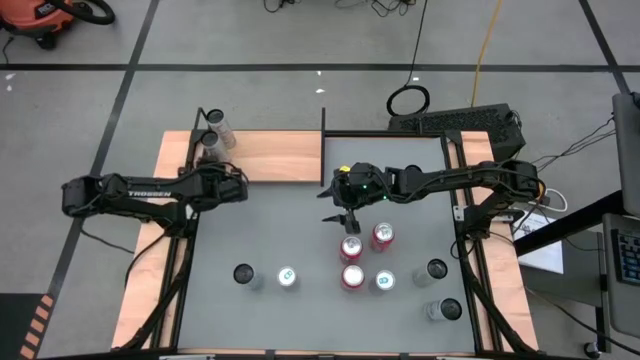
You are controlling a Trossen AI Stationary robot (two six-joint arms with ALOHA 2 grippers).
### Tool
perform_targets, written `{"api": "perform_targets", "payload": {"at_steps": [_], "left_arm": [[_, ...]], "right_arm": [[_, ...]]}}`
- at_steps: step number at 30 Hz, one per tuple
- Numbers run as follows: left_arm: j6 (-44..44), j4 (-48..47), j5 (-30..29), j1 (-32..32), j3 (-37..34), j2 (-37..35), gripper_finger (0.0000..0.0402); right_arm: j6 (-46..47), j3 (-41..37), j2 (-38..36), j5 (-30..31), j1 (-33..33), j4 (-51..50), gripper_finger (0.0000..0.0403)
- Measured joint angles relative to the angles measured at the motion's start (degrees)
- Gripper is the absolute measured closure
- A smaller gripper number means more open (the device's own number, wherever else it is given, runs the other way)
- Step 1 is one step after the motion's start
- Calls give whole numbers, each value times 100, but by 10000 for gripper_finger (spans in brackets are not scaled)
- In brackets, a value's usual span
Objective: Place canned beverage on shelf
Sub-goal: Put the top white-yellow soda can on the shelf aligned with the other white-yellow soda can
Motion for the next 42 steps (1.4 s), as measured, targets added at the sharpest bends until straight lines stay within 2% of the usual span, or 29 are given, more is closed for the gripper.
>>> {"api": "perform_targets", "payload": {"at_steps": [7, 19, 23, 29, 33, 42], "left_arm": [[580, 543, 5, 289, 0, 0, 329], [631, 678, -33, 352, 0, 1, 329], [893, 664, -85, 179, 0, -75, 329], [880, 674, -51, -200, 107, -552, 329], [880, 542, -263, -208, 107, -721, 329], [878, 442, -208, -174, 107, -680, 329]], "right_arm": [[-2, 0, 0, -89, 2, 0, 133], [-20, 0, 0, -89, 2, 0, 133], [-7, 0, 0, -89, 2, -5, 133], [-15, 0, 0, -88, 2, -76, 133], [-55, 0, 0, -87, 0, -64, 133], [-66, 0, 0, -87, 1, -42, 133]]}}
